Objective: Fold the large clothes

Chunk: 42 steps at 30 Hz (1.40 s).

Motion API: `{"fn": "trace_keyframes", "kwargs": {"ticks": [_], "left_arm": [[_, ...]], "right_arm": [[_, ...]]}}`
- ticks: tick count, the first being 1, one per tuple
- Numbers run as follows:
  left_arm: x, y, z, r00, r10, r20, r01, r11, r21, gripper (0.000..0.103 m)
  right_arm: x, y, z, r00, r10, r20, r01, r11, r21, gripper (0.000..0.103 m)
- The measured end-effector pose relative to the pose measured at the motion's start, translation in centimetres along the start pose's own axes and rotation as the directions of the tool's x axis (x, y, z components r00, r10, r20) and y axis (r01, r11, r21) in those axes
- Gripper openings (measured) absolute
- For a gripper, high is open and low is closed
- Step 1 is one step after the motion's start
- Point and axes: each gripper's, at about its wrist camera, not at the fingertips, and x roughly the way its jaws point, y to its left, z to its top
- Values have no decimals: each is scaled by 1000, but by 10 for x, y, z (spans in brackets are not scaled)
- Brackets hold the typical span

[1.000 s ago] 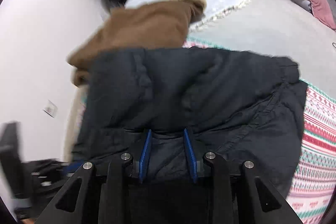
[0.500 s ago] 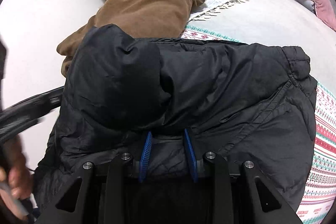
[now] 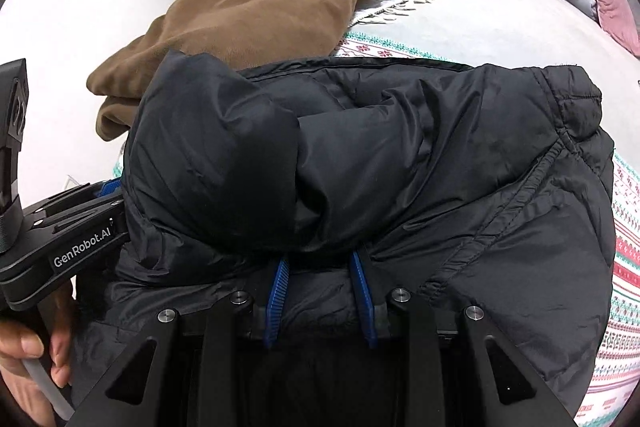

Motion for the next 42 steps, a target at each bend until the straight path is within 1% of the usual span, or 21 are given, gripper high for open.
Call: {"fn": "trace_keyframes", "kwargs": {"ticks": [4, 6, 7, 8, 9, 10, 11, 13, 15, 18, 21, 23, 25, 27, 30, 31, 32, 34, 35, 39, 42], "left_arm": [[-2, 5, 0, 999, -38, -1, 38, 999, -19, 29], [-7, 10, -1, 998, -68, -5, 67, 997, -39, 31], [-12, 14, -2, 997, -83, -8, 82, 996, -46, 34], [-17, 16, -3, 996, -92, -10, 91, 995, -49, 38], [-26, 21, -5, 995, -99, -8, 99, 994, -54, 40], [-33, 23, -7, 994, -107, -3, 107, 993, -56, 45], [-38, 25, -8, 993, -117, 4, 117, 991, -56, 49], [-57, 30, -15, 989, -148, 29, 149, 988, -49, 55], [-75, 34, -24, 983, -176, 48, 178, 983, -36, 58], [-93, 37, -39, 973, -221, 62, 223, 974, -32, 59], [-101, 38, -49, 963, -263, 63, 265, 964, -33, 66], [-97, 40, -47, 962, -270, 51, 272, 962, -37, 67], [-91, 42, -52, 962, -271, 16, 272, 961, -50, 67], [-83, 44, -55, 958, -286, -27, 283, 956, -76, 67], [-71, 50, -63, 945, -315, -93, 304, 945, -119, 68], [-67, 53, -65, 939, -326, -109, 311, 941, -130, 68], [-66, 55, -68, 937, -331, -112, 316, 939, -134, 70], [-62, 60, -70, 932, -342, -118, 324, 934, -148, 76], [-59, 63, -71, 929, -350, -122, 330, 931, -158, 78], [-45, 70, -76, 893, -424, -153, 386, 894, -225, 78], [-37, 69, -80, 863, -475, -175, 426, 867, -258, 78]], "right_arm": [[-7, 2, -2, 1000, -10, 27, 10, 1000, 1, 32], [-19, 0, -5, 999, -10, 39, 9, 1000, 16, 35], [-31, -3, -9, 998, 3, 57, -5, 999, 33, 43], [-42, -5, -13, 997, 16, 81, -20, 999, 50, 56], [-56, -9, -18, 993, 27, 111, -35, 997, 68, 61], [-72, -14, -25, 989, 36, 146, -48, 995, 84, 68], [-87, -21, -35, 984, 41, 176, -60, 993, 102, 73], [-105, -35, -51, 979, 56, 198, -86, 986, 144, 76], [-117, -55, -72, 974, 92, 206, -135, 970, 203, 77], [-126, -89, -106, 970, 141, 199, -201, 926, 320, 78], [-131, -114, -137, 970, 148, 195, -217, 888, 404, 78], [-132, -123, -151, 964, 175, 202, -248, 867, 432, 78], [-124, -127, -162, 953, 227, 199, -296, 835, 465, 78], [-113, -126, -168, 941, 276, 195, -337, 810, 481, 78], [-103, -129, -180, 921, 325, 213, -389, 781, 488, 78], [-99, -130, -182, 910, 348, 224, -414, 761, 499, 78], [-94, -131, -184, 897, 373, 235, -441, 737, 512, 78], [-90, -134, -186, 881, 405, 246, -472, 710, 523, 78], [-87, -134, -186, 878, 409, 250, -478, 705, 524, 78], [-78, -131, -184, 870, 417, 261, -491, 692, 529, 79], [-73, -128, -181, 870, 415, 265, -491, 692, 529, 80]]}}
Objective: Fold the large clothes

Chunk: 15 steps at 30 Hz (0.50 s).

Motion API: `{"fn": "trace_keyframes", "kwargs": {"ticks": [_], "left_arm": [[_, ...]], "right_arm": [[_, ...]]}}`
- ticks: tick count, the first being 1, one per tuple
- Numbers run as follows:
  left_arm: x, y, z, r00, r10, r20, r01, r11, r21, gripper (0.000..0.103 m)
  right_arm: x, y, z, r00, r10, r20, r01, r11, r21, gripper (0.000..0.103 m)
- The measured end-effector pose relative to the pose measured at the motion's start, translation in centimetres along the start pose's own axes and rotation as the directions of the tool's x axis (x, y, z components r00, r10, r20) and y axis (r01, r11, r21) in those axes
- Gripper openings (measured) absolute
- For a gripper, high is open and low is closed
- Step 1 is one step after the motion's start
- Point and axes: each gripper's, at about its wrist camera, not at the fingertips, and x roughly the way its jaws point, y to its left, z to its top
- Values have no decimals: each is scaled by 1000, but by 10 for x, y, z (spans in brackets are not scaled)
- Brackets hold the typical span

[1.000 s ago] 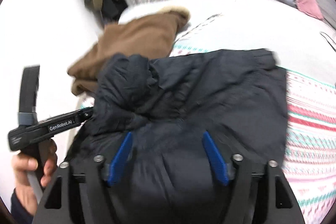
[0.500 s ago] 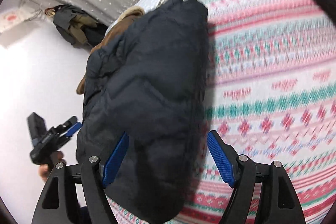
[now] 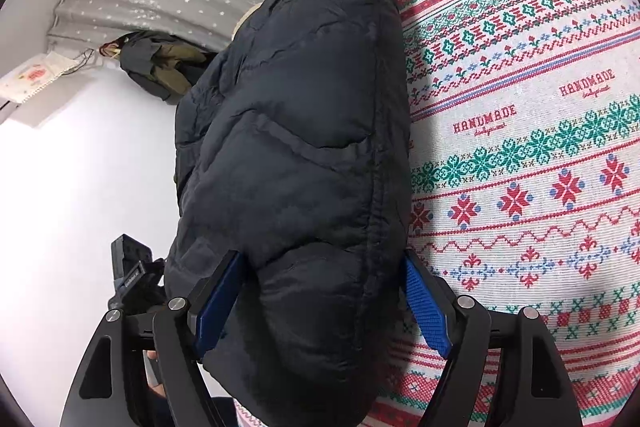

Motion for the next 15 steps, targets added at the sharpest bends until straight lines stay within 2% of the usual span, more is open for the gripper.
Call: {"fn": "trace_keyframes", "kwargs": {"ticks": [3, 8, 12, 15], "left_arm": [[5, 2, -1, 1000, -8, -14, 8, 1000, -5, 78], [11, -8, -5, 1000, 27, -13, -27, 999, 23, 77], [14, -18, -5, 1000, 24, -12, -24, 1000, 12, 60], [15, -26, -5, 1000, 23, 4, -23, 1000, 4, 45]], "right_arm": [[5, -2, 0, 1000, 15, 5, -15, 1000, 11, 80], [14, -5, -5, 1000, 26, 4, -26, 1000, 17, 80], [21, -1, -9, 1000, 16, 9, -16, 1000, 4, 77], [19, 12, -11, 999, -24, 26, 25, 999, -46, 64]]}}
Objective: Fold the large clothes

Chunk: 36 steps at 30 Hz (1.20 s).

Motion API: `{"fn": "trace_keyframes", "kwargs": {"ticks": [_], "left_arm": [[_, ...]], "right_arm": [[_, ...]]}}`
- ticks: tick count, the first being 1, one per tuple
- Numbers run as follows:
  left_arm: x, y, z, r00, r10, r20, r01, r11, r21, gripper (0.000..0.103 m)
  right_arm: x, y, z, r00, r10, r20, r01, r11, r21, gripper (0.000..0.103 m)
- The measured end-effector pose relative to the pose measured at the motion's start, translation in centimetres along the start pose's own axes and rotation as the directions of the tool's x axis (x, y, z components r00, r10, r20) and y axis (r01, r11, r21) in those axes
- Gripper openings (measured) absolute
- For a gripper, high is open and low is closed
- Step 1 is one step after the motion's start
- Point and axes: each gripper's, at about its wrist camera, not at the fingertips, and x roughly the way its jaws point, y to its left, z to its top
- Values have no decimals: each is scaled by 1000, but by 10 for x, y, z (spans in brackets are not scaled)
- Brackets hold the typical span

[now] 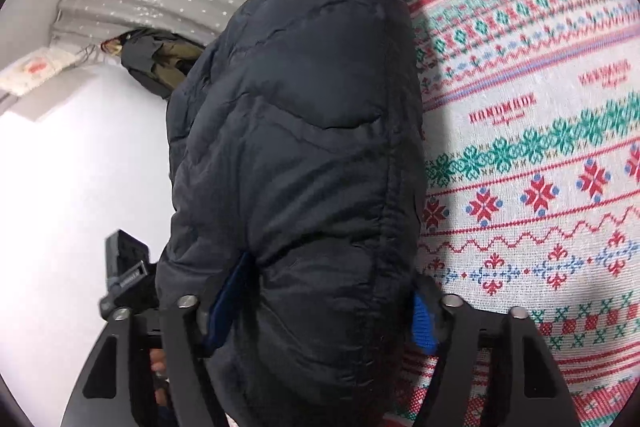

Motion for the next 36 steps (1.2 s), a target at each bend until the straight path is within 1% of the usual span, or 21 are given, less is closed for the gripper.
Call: {"fn": "trace_keyframes", "kwargs": {"ticks": [2, 5, 8, 11, 13, 16, 19, 21, 24, 26, 27, 28, 30, 32, 34, 35, 36], "left_arm": [[-2, -3, 0, 1000, -9, 18, 9, 1000, -18, 35], [-6, -9, 1, 999, 13, 51, -13, 1000, 4, 25], [-9, -22, -2, 995, 36, 91, -39, 999, 26, 19], [-13, -37, -2, 989, 63, 134, -72, 996, 60, 17], [-19, -50, -2, 984, 57, 172, -72, 994, 82, 16], [-29, -61, 2, 976, -11, 216, -11, 995, 100, 16], [-37, -79, 5, 965, -81, 251, 49, 990, 133, 16], [-35, -92, 8, 960, -108, 257, 71, 986, 152, 16], [-24, -126, 8, 952, -172, 252, 124, 973, 195, 16], [-20, -144, 7, 946, -213, 245, 158, 962, 224, 16], [-15, -159, 3, 942, -237, 239, 176, 952, 251, 16], [-10, -170, 2, 940, -248, 234, 182, 945, 272, 16], [0, -190, -7, 939, -266, 220, 192, 931, 310, 16], [9, -203, -14, 942, -266, 206, 186, 922, 339, 16], [23, -212, -25, 952, -243, 184, 164, 917, 363, 16], [29, -214, -30, 958, -229, 174, 153, 917, 368, 16], [41, -216, -37, 966, -207, 156, 136, 917, 375, 16]], "right_arm": [[-2, 8, 0, 1000, -26, 14, 27, 999, -39, 50], [-6, 24, 0, 997, -65, 41, 69, 992, -102, 37], [-7, 36, 2, 994, -92, 66, 100, 985, -138, 30], [-11, 49, 2, 987, -129, 99, 147, 969, -198, 25], [-15, 60, 2, 981, -148, 123, 175, 953, -246, 23], [-28, 75, 5, 973, -155, 170, 201, 933, -298, 22], [-48, 84, 10, 964, -152, 220, 220, 917, -332, 21], [-63, 89, 13, 955, -156, 251, 240, 905, -350, 20], [-94, 92, 15, 936, -175, 306, 288, 881, -375, 20], [-120, 89, 14, 921, -179, 345, 312, 869, -384, 20], [-134, 87, 14, 914, -180, 364, 324, 864, -385, 20], [-147, 84, 13, 906, -179, 384, 333, 860, -386, 20], [-173, 76, 9, 892, -183, 414, 354, 852, -386, 20], [-195, 62, 7, 881, -189, 433, 369, 847, -382, 20], [-206, 45, 4, 880, -187, 437, 367, 853, -372, 20], [-209, 37, 2, 881, -187, 434, 362, 857, -367, 20], [-210, 24, 5, 888, -189, 420, 353, 865, -356, 20]]}}
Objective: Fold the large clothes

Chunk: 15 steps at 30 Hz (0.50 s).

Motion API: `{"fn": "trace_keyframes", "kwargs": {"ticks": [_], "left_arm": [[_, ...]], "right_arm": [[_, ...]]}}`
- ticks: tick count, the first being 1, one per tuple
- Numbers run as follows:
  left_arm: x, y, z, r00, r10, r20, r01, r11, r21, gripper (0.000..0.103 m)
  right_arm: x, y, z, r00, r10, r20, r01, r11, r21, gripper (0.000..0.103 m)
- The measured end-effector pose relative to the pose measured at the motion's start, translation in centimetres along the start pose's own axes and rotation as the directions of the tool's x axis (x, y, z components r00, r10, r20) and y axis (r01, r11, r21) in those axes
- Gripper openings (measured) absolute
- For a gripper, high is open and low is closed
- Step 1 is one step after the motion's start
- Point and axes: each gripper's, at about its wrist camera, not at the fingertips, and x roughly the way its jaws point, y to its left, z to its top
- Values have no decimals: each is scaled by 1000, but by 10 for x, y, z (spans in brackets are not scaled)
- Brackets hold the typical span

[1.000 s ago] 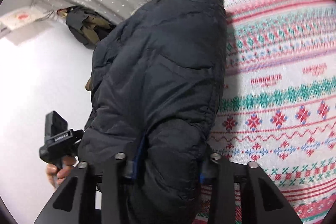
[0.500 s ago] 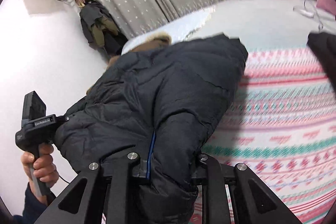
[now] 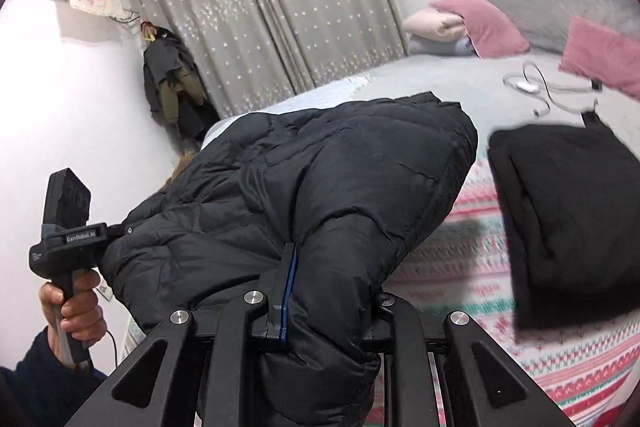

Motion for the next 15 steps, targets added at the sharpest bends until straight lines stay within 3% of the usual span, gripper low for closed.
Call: {"fn": "trace_keyframes", "kwargs": {"ticks": [5, 10, 15], "left_arm": [[24, -4, -31, 996, 45, -83, -44, 999, 18, 16], [6, -20, -47, 998, -22, -56, 23, 1000, 10, 16], [-6, -35, -67, 996, -53, -76, 56, 998, 28, 16]], "right_arm": [[7, -31, -23, 997, -5, -82, 8, 999, 40, 20], [-24, -40, -29, 999, 22, -34, -20, 999, 50, 20], [-44, -43, -41, 999, 26, -25, -25, 999, 45, 20]]}}
